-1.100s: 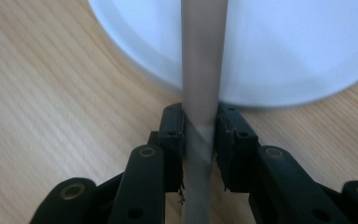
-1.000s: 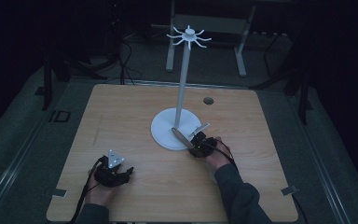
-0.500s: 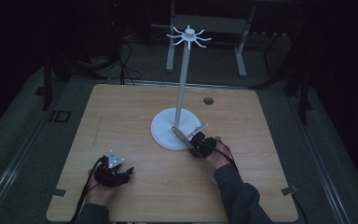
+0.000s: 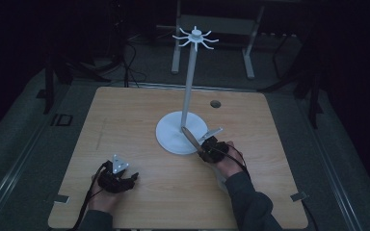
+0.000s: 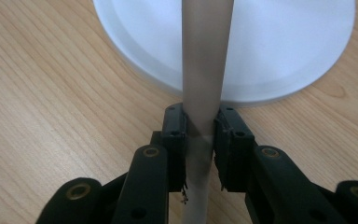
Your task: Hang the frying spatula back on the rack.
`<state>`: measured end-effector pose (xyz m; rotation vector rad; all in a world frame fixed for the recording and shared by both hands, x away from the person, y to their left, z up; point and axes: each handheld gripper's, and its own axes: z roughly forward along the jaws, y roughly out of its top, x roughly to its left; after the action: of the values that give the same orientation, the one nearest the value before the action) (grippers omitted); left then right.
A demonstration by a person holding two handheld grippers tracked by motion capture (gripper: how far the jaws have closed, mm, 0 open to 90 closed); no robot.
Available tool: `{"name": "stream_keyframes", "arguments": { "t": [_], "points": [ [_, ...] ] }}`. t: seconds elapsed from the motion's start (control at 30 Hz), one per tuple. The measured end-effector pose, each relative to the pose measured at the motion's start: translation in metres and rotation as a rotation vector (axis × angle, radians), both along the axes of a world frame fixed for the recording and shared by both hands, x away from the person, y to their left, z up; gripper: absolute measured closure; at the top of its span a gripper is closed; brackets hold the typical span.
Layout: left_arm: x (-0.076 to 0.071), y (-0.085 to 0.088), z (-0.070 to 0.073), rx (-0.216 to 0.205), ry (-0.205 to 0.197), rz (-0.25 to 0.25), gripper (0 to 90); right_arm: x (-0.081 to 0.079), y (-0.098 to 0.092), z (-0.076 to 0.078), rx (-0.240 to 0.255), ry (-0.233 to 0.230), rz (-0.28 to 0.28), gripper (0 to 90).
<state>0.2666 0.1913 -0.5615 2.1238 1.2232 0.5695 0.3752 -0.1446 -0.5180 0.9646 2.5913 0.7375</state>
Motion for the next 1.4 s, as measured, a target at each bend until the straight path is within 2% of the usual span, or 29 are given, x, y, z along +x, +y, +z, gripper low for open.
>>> {"name": "stream_keyframes", "arguments": {
  "t": [0.87, 1.4],
  "points": [
    [-0.001, 0.000, 0.002, -0.007, -0.019, 0.003, 38.6, -0.013, -0.023, 0.033, 0.128, -0.099, -0.045, 75.3],
    [-0.002, 0.001, 0.003, -0.010, -0.032, 0.008, 38.7, -0.021, -0.029, 0.054, 0.216, -0.200, -0.054, 75.4]
  ]
}}
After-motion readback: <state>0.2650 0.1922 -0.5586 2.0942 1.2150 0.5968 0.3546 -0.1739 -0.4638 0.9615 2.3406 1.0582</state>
